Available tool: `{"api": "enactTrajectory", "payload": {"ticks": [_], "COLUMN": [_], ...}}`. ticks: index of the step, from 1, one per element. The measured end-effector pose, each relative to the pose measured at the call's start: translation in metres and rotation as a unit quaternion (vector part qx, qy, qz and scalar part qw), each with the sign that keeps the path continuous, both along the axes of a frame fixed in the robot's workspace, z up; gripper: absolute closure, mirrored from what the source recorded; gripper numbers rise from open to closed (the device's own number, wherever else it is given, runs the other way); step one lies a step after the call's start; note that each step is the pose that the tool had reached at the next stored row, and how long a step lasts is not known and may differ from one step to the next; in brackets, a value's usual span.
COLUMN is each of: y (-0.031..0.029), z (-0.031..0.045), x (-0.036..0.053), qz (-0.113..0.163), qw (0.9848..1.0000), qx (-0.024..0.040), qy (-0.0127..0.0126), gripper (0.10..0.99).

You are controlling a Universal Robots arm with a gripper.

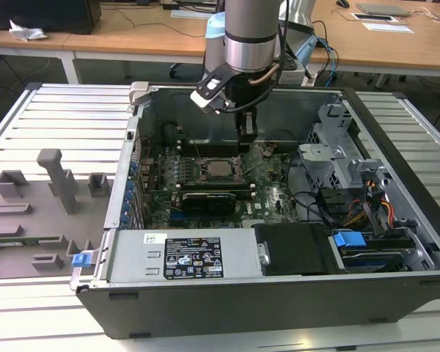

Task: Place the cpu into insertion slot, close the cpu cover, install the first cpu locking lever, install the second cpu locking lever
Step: 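Close the cpu cover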

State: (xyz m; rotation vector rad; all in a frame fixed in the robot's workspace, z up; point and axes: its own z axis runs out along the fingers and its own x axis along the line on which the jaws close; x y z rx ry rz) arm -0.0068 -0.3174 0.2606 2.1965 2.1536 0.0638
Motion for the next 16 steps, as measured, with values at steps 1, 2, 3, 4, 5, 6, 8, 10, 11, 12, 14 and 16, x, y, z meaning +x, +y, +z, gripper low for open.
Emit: {"api": "enactTrajectory", "payload": {"ticks": [1,2,3,4,5,6,8,10,11,12,14,16], "y": [0.0,0.0,0.0,0.0,0.0,0.0,0.0,0.0,0.0,0.0,0.0,0.0], "z": [0.0,0.0,0.0,0.0,0.0,0.0,0.0,0.0,0.0,0.0,0.0,0.0], "x": [0.001,0.0034,0.0045,0.0057,0.0074,0.0086,0.0121,0.0156,0.0196,0.0217,0.0253,0.0328], "qz": [0.0,0.0,0.0,0.0,0.0,0.0,0.0,0.0,0.0,0.0,0.0,0.0], "qw": [1.0,1.0,1.0,1.0,1.0,1.0,1.0,1.0,1.0,1.0,1.0,1.0], "qx": [0.0,0.0,0.0,0.0,0.0,0.0,0.0,0.0,0.0,0.0,0.0,0.0], "qy": [0.0,0.0,0.0,0.0,0.0,0.0,0.0001,0.0001,0.0002,0.0002,0.0003,0.0005], "gripper": [0.98,0.98,0.98,0.98,0.98,0.98,0.98,0.98,0.98,0.98,0.98,0.98]}}
